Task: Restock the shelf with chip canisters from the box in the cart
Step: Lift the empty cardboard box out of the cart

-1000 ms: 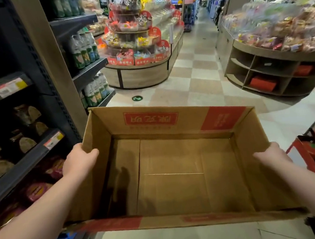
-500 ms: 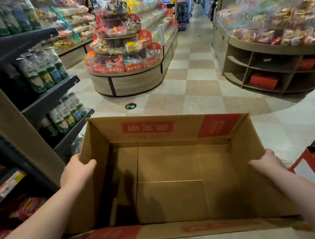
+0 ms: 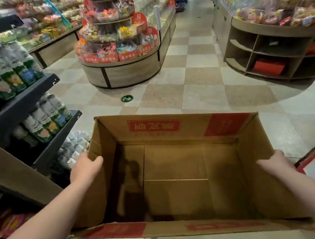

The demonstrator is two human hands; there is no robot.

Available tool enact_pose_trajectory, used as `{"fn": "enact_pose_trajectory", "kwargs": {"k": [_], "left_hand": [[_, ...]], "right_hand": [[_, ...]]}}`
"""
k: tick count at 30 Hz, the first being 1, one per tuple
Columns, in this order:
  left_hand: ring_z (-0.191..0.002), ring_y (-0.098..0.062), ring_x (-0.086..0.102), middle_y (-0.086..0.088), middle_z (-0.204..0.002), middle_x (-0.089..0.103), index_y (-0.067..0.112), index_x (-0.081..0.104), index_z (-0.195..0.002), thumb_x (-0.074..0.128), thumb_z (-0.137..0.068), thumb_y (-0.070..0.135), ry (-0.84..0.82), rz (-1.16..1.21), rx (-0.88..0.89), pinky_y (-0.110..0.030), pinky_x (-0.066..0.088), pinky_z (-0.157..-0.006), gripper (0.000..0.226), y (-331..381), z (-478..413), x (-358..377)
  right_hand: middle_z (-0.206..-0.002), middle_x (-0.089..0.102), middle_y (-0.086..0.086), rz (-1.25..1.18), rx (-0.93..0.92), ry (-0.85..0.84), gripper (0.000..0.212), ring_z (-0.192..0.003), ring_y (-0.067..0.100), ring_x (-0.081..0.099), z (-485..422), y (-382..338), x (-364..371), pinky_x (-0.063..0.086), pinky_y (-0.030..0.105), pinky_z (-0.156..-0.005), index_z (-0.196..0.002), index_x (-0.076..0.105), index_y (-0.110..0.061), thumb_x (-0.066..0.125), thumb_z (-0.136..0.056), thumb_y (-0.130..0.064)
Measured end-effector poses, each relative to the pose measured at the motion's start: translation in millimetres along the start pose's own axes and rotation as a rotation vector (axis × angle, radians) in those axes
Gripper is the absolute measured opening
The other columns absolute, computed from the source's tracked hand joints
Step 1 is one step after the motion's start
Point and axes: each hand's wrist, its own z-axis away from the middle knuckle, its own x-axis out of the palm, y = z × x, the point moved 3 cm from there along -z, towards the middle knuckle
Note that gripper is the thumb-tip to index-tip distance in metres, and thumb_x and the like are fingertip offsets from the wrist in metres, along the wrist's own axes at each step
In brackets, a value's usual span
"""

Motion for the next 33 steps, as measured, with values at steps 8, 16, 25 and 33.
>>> {"fn": "enact_pose_trajectory", "kwargs": {"k": [8, 16, 25, 33], "left_hand": [[-0.100, -0.037, 0.059, -0.016, -0.106, 0.064, 0.013, 0.055, -0.108, 0.059, -0.075, 0.044, -0.124, 0.014, -0.007, -0.044, 0.047, -0.087, 0.045, 30, -99, 42], [-0.108, -0.040, 0.056, -0.018, -0.118, 0.060, 0.011, 0.049, -0.128, 0.059, -0.086, 0.034, -0.225, -0.007, -0.003, -0.044, 0.045, -0.089, 0.049, 51, -198, 85], [-0.109, -0.040, 0.055, -0.020, -0.120, 0.059, 0.009, 0.048, -0.128, 0.054, -0.074, 0.044, -0.339, 0.006, -0.008, -0.045, 0.043, -0.088, 0.064, 67, -259, 141], [-0.122, -0.040, 0.048, -0.023, -0.134, 0.050, 0.004, 0.037, -0.140, 0.058, -0.092, 0.021, -0.394, -0.055, -0.110, -0.047, 0.039, -0.100, 0.056, 57, -292, 225]], "right_hand": [[-0.144, 0.039, 0.021, -0.010, 0.084, 0.019, 0.075, -0.124, 0.043, 0.045, -55, -46, 25, 0.044, 0.055, -0.097, -0.146, 0.023, -0.008, 0.066, -0.086, -0.026], [-0.144, 0.039, 0.023, -0.060, 0.217, 0.004, 0.081, -0.127, 0.046, 0.042, -109, -93, 65, 0.039, 0.057, -0.102, -0.149, 0.019, -0.010, 0.067, -0.086, -0.026], [-0.138, 0.044, 0.025, -0.052, 0.341, -0.016, 0.067, -0.124, 0.044, 0.045, -161, -105, 105, 0.041, 0.047, -0.096, -0.141, 0.031, 0.000, 0.064, -0.089, -0.026], [-0.137, 0.047, 0.023, -0.083, 0.418, -0.087, 0.062, -0.123, 0.042, 0.046, -225, -83, 163, 0.040, 0.049, -0.098, -0.140, 0.035, -0.004, 0.064, -0.089, -0.025]]}}
